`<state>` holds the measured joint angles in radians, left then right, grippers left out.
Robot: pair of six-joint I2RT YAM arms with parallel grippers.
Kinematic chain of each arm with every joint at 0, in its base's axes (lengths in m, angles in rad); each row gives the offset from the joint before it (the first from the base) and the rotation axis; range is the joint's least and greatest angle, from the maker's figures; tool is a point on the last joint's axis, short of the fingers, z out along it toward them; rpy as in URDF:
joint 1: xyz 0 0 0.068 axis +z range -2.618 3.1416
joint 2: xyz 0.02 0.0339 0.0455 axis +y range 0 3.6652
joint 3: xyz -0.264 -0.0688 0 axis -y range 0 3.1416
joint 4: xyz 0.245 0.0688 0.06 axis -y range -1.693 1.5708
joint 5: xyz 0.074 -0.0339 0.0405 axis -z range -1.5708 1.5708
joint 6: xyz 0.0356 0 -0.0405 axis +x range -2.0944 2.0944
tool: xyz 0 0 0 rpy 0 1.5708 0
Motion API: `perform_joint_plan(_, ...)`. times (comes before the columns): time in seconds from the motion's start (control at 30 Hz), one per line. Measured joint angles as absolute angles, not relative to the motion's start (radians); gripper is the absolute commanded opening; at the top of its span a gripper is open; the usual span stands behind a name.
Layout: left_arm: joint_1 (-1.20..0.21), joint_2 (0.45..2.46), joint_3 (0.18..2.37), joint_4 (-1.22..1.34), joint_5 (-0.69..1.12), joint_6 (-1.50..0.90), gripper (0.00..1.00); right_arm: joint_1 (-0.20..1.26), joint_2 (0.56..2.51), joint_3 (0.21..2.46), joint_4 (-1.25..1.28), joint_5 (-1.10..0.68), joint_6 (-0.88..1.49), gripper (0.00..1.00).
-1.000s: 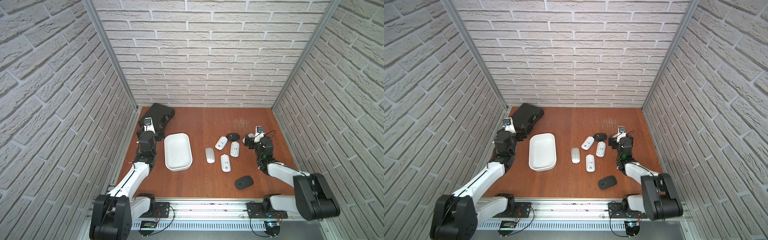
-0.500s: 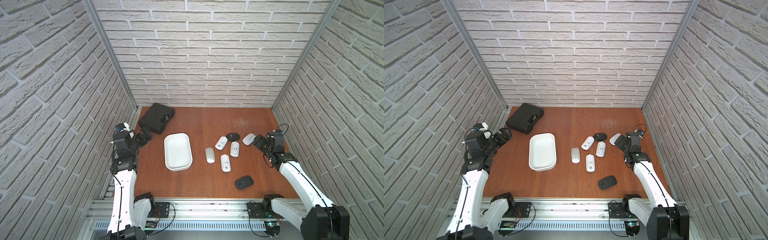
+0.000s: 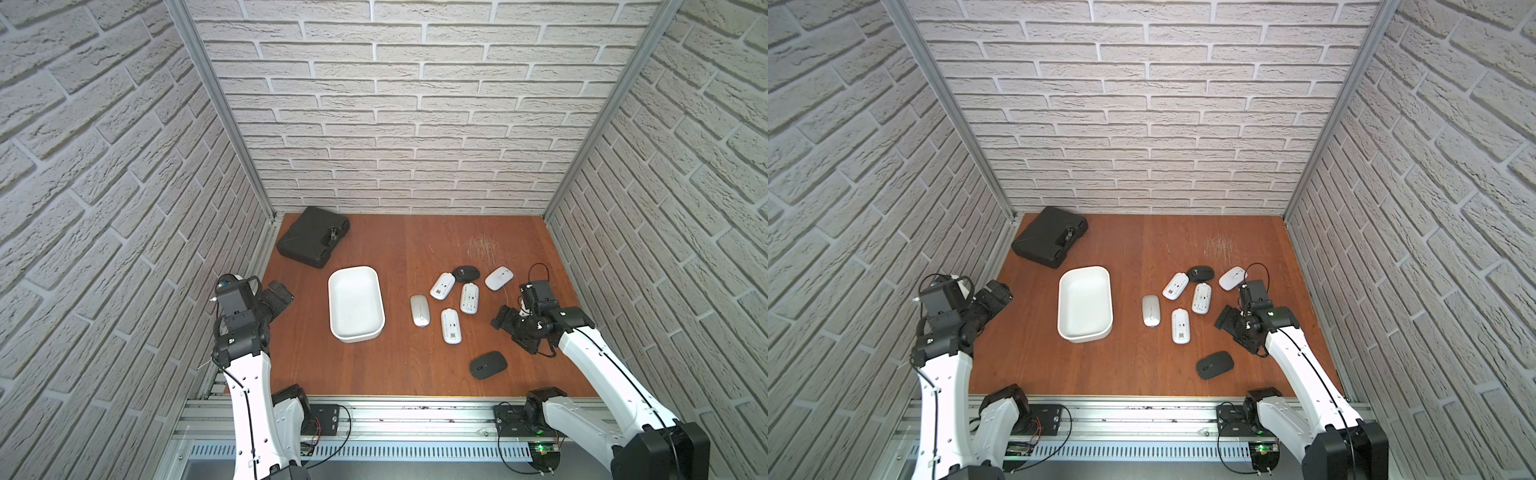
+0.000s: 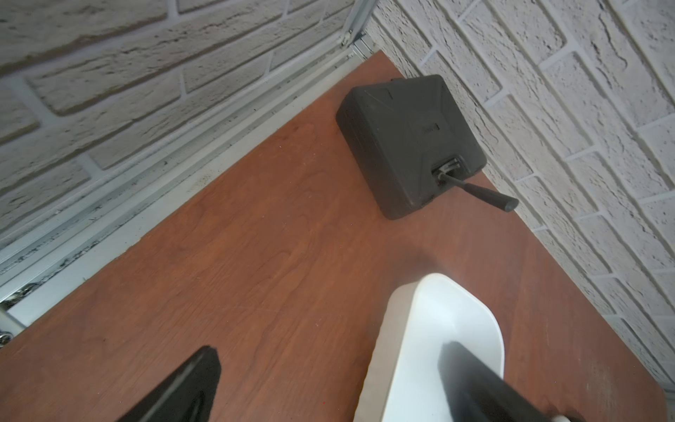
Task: Put the mouse in the storage box
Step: Pick up the mouse from the center of the board.
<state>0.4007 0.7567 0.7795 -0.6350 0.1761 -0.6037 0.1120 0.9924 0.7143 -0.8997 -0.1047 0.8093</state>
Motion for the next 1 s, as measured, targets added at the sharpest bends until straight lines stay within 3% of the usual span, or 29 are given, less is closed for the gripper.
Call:
perform_joint_plan(0.33,0.439,0.809,0.78,-0.633,0.288,-0.595,0.98,0.29,1.064,0.619,-0.931,-0.148,0.956,0.92)
perform_joint_plan(0.9,0.443,0.778,0.78,-0.629,0.329,-0.573,0.98,0.377,1.228,0.565,-0.828,-0.121,1.093,0.92)
perform_joint_plan(1.0,0.443,0.784,0.78,-0.629,0.345,-0.569,0.98,0.384,1.243,0.572,-0.831,-0.113,1.097,0.87)
